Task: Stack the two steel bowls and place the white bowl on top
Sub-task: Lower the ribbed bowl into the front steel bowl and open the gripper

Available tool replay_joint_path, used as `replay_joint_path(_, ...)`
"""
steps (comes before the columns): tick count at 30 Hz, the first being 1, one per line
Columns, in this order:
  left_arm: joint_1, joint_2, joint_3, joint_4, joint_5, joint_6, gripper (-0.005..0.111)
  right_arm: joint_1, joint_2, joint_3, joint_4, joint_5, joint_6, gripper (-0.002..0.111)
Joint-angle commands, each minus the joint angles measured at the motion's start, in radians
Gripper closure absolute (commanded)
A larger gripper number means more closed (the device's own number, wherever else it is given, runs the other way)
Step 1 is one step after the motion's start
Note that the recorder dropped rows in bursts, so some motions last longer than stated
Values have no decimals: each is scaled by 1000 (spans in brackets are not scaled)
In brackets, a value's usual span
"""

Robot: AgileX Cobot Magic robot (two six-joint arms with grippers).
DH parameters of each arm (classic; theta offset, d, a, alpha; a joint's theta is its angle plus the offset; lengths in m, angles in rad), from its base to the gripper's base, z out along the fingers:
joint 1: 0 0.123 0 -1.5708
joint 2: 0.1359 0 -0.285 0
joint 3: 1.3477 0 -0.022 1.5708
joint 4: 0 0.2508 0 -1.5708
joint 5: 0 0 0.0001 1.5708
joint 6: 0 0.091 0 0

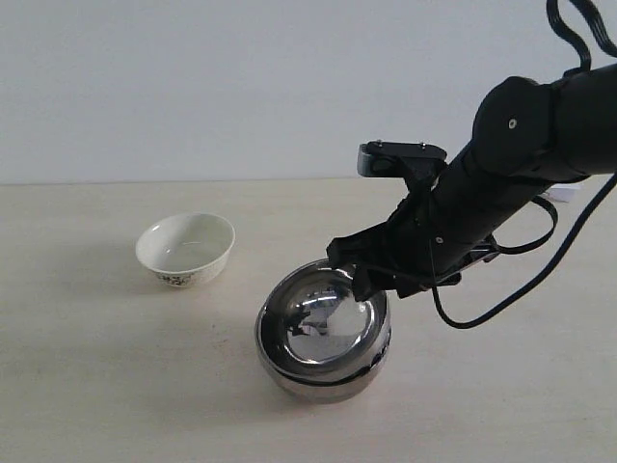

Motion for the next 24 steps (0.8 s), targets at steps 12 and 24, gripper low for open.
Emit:
replay_joint_path(12, 3, -3, 4, 2, 0, -1, 103, 0, -10, -4, -47, 14, 14, 107)
replay_joint_path(24, 3, -3, 4, 2, 0, -1, 103, 0, 23, -4, -22, 16, 14, 102)
